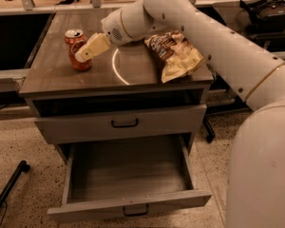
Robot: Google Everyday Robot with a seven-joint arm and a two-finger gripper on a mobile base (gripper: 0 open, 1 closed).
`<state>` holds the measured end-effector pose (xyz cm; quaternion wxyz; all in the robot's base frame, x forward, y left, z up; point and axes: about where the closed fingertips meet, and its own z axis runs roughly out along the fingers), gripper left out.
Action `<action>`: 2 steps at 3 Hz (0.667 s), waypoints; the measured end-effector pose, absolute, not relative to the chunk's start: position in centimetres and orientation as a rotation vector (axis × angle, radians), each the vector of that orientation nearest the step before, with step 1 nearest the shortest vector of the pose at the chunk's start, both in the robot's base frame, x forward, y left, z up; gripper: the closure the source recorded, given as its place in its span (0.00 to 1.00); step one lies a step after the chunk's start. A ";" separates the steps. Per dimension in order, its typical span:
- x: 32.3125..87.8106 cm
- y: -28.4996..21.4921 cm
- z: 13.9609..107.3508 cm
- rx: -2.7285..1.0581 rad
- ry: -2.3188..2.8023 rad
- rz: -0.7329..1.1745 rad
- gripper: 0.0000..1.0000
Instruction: Place coke can into middle drawer
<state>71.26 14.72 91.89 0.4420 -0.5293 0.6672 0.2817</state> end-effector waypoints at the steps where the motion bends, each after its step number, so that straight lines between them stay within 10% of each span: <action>1: 71.0 16.2 91.8 -1.317 1.641 0.713 0.00; 2: 70.9 17.7 91.5 -1.311 1.635 0.729 0.00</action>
Offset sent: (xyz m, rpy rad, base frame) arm -0.0037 0.0417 -0.0045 0.0407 0.0031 0.0106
